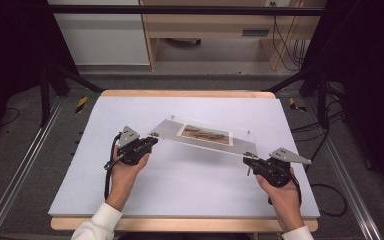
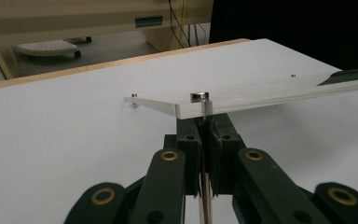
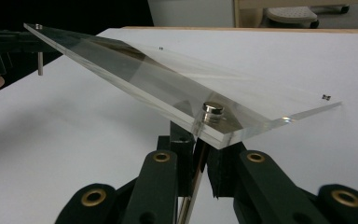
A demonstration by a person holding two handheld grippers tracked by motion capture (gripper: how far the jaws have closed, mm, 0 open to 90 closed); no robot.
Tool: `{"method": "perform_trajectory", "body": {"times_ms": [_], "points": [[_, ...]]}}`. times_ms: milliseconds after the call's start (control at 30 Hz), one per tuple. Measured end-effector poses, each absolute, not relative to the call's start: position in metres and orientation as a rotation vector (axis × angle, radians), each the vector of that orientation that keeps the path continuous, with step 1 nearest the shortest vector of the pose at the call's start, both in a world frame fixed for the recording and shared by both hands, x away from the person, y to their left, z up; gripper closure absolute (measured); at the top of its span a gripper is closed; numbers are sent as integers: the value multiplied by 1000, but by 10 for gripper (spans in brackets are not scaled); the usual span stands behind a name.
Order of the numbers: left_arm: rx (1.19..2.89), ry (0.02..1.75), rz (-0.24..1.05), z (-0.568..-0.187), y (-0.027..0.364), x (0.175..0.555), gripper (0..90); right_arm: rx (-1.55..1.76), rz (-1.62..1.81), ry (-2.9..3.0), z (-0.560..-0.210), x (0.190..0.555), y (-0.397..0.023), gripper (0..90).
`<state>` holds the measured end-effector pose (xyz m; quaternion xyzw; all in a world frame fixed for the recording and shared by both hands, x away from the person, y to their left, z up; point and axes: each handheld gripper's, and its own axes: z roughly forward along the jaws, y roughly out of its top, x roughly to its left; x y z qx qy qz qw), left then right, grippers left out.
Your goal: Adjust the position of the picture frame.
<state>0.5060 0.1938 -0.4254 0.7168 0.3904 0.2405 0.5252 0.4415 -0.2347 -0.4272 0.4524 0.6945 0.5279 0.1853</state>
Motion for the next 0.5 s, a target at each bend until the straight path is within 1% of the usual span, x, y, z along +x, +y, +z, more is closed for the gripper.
{"method": "perform_trajectory", "body": {"times_ms": [333,500], "points": [[1683,967,609,-421,212,493,838,1222,1497,2001,-423,454,-217,816],[1673,964,628,-416,222,481,835,1208,1495,2014,-421,458,-210,815]]}}
